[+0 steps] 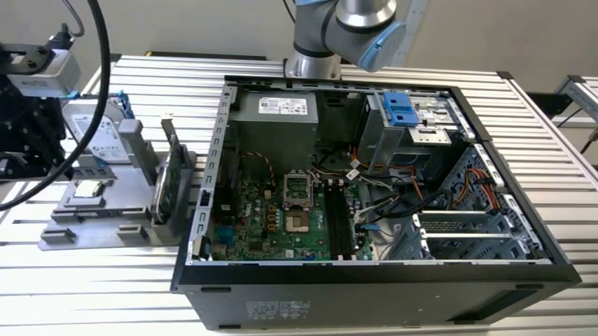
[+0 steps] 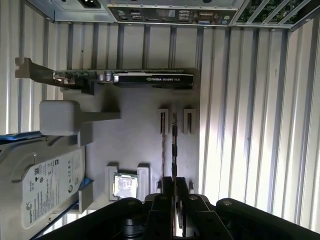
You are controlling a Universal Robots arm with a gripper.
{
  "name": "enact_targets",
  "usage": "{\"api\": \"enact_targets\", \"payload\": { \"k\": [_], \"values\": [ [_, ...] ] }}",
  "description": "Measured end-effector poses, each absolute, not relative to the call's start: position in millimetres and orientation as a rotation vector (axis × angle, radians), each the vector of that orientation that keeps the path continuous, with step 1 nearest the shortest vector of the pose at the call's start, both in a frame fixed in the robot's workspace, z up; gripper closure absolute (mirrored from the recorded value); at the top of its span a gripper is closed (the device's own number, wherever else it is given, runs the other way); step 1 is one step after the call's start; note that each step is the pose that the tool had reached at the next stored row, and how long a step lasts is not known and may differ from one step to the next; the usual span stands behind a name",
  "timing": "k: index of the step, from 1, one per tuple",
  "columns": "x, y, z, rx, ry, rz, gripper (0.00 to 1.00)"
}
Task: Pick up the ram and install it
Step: 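Pick up the ram and move it above insertion slot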
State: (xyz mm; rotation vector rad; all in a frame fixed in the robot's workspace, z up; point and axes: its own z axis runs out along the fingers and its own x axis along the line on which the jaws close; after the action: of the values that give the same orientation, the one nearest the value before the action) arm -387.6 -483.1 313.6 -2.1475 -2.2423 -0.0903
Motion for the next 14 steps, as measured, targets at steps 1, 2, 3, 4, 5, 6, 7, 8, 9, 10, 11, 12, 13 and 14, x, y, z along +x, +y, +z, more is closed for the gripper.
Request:
{"api": "enact_targets", "payload": {
  "k": [1,2,3,4,5,6,7,8,9,10,11,12,13,14],
  "values": [
    [-388,-483,315,-2.147,-2.242,-0.090,1.00],
    [-388,-483,316,-2.147,-2.242,-0.090,1.00],
    [-388,-483,317,-2.147,-2.242,-0.091,1.00],
    [-388,-483,319,-2.147,-2.242,-0.090,1.00],
    [-388,-483,320,-2.147,-2.242,-0.091,1.00],
    [-388,-483,321,-2.147,-2.242,-0.091,1.00],
    [-388,-483,323,-2.147,-2.242,-0.091,1.00],
    [-388,-483,324,-2.147,-2.242,-0.091,1.00],
    [-388,-483,325,-2.147,-2.242,-0.091,1.00],
    [-388,-483,327,-2.147,-2.242,-0.091,1.00],
    [-388,-483,328,-2.147,-2.242,-0.091,1.00],
    [-388,-483,329,-2.147,-2.242,-0.091,1.00],
    [-388,-483,331,-2.147,-2.242,-0.091,1.00],
    [-388,-483,332,-2.147,-2.242,-0.091,1.00]
  ]
}}
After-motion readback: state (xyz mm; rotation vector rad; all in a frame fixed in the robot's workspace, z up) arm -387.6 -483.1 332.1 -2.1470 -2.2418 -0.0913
